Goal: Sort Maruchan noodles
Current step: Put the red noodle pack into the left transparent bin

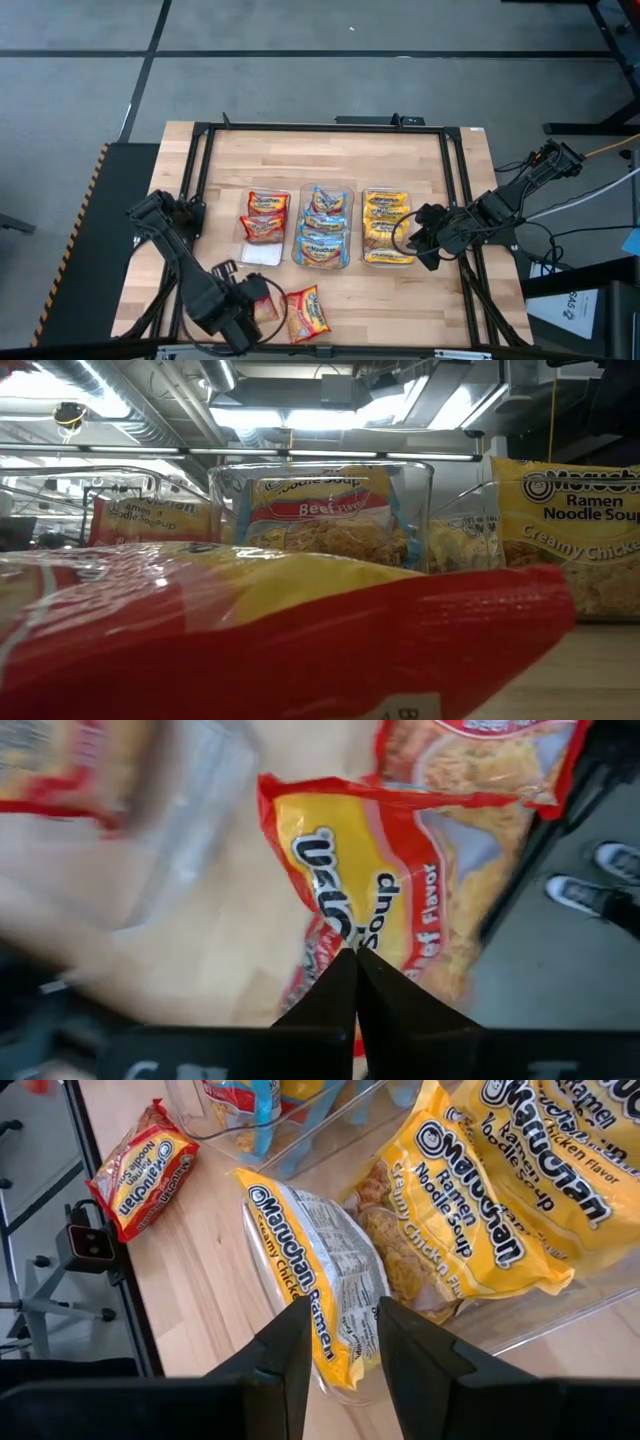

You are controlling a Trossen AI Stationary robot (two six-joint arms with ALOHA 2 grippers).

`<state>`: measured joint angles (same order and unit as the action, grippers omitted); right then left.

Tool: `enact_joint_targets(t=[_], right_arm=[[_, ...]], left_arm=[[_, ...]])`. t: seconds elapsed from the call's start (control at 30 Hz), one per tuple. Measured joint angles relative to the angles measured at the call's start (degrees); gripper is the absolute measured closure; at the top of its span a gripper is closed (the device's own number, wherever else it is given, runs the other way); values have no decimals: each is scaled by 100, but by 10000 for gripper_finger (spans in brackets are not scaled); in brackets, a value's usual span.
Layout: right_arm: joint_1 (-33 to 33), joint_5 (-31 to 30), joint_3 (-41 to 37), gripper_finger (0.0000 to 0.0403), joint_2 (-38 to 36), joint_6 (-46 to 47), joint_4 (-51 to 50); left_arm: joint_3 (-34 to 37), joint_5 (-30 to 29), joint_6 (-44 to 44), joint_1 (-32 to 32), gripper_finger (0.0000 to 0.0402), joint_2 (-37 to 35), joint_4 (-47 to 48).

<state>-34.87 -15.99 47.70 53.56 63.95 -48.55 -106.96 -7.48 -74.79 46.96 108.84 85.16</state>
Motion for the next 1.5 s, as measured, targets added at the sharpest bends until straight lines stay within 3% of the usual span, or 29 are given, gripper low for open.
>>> enact_joint_targets(t=[0.07,0.37,0.77,1.23,1.5], right_arm=[[0,0,0,288,0,5,-4],[0,2,0,288,0,15,59],[0,50,0,288,0,27,240],[0,-95,0,288,0,27,243],[0,-153,0,288,0,187,247]], left_arm=[[-375,-116,36,-10,401,0,500],[-766,-1170,771,-479,401,-227,491],[-668,-1385,2820,-1460,401,-464,488],[1590,-1225,2998,-1739,401,-2042,399],[2376,-1086,3255,-1855,401,-2243,176]])
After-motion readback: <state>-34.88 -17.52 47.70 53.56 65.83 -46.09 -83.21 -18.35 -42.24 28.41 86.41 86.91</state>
